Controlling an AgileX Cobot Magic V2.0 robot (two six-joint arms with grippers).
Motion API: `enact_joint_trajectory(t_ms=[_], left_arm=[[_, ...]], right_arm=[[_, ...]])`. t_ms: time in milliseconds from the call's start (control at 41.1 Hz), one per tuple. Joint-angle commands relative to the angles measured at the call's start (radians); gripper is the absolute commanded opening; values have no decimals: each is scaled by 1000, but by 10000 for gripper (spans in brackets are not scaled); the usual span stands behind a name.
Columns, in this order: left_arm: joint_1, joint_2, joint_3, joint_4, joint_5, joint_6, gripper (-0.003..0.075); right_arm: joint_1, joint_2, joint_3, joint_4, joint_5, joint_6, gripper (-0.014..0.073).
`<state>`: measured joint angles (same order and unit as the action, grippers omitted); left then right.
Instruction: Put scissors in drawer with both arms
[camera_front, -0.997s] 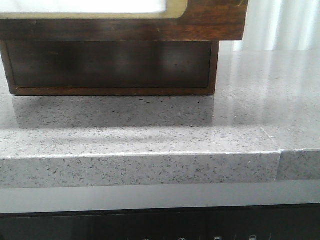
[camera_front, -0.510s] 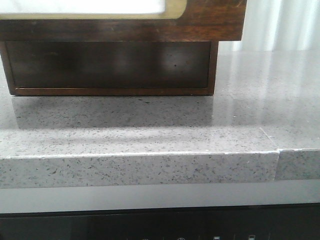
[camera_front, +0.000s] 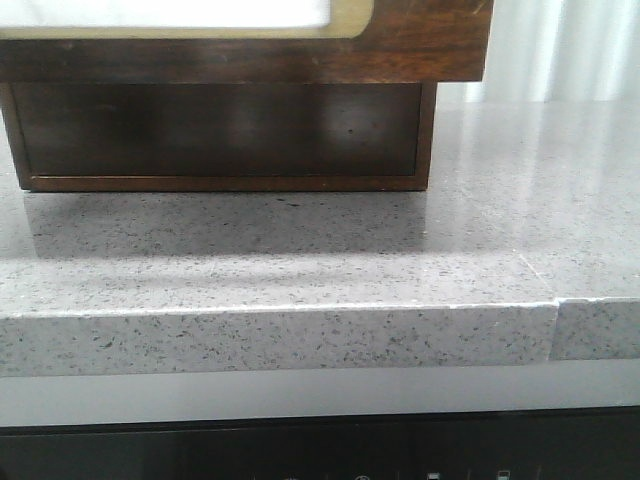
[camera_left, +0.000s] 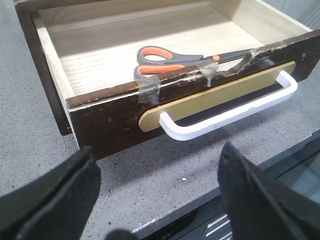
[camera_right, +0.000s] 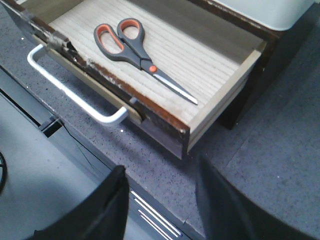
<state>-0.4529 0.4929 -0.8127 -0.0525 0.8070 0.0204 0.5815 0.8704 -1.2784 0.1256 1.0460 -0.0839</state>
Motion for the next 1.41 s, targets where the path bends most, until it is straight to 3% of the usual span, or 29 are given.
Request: enact_joint_trajectory(t_ms=[0, 267, 559, 681, 753, 875, 1021, 1385], left_arm=[[-9, 4, -36, -3, -79, -8, 493], [-9, 4, -36, -3, -79, -8, 493], [-9, 4, -36, -3, -79, -8, 493], [-9, 4, -36, -3, -79, -8, 483], [-9, 4, -36, -3, -79, -8, 420], [-9, 4, -36, -3, -79, -8, 221], [-9, 4, -36, -3, -76, -8, -7], [-9, 4, -36, -3, -76, -8, -20]], right_arm=[[-4, -97, 67, -6, -99, 20, 344], [-4, -326, 275, -30, -143, 29, 344], [-4, -376, 312, -30, -146, 29, 342], [-4, -376, 312, -22, -140, 29, 223], [-4, -376, 312, -22, -135, 29, 96], [-4, -376, 312, -22, -135, 29, -122], [-4, -376, 312, -23, -137, 29, -117], [-4, -376, 312, -23, -128, 29, -117]])
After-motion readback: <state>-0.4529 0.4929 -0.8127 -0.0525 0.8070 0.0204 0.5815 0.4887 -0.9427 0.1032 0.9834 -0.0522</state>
